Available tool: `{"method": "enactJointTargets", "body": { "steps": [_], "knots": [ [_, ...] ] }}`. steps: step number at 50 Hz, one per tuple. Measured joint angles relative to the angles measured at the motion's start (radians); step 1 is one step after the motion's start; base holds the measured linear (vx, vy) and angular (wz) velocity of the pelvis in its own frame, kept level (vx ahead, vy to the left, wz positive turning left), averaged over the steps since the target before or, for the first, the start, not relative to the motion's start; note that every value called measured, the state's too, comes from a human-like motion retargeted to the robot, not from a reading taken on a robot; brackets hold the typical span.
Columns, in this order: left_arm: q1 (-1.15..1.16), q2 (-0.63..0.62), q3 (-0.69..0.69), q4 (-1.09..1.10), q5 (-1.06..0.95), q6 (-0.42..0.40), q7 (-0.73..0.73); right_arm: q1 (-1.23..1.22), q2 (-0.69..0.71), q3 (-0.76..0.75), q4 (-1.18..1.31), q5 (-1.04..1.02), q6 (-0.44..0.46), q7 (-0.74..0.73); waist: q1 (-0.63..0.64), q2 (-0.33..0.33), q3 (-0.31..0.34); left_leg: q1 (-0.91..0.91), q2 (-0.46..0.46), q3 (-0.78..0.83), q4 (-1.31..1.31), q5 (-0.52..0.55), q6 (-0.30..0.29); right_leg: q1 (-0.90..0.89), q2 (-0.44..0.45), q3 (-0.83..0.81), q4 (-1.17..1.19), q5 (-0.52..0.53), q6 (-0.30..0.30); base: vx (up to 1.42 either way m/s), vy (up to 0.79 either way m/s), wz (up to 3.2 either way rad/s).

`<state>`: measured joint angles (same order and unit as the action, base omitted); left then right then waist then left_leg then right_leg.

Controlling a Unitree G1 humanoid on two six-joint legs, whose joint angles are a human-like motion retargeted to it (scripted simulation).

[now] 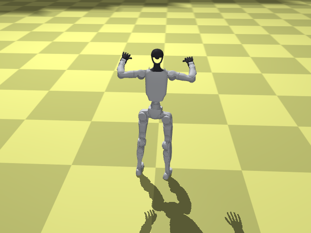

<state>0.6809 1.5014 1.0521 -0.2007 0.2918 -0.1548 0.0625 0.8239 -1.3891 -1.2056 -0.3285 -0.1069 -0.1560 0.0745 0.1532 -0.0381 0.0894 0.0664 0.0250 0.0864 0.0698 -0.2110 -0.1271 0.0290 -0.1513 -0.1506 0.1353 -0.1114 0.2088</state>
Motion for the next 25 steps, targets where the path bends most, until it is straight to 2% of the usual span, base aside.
{"method": "enactJointTargets", "body": {
  "steps": [10,25],
  "knots": [
    [0.121,-0.022,0.122,-0.019,-0.011,0.003,-0.003,-0.049,-0.013,0.025,0.007,-0.005,0.006,-0.004,-0.023,-0.007,0.002,0.000,-0.001,-0.004,0.000,0.000,0.000,0.001,-0.001,-0.005,0.001,-0.002,-0.001,0.00,0.00,0.00],
    [0.159,-0.018,0.164,-0.017,-0.015,0.005,-0.005,-0.074,-0.017,0.036,0.015,-0.013,0.008,-0.013,-0.028,-0.021,0.001,0.001,0.000,-0.005,0.000,0.000,0.000,0.003,-0.001,-0.006,0.003,-0.003,-0.002,0.00,0.00,0.00]
  ]
}}
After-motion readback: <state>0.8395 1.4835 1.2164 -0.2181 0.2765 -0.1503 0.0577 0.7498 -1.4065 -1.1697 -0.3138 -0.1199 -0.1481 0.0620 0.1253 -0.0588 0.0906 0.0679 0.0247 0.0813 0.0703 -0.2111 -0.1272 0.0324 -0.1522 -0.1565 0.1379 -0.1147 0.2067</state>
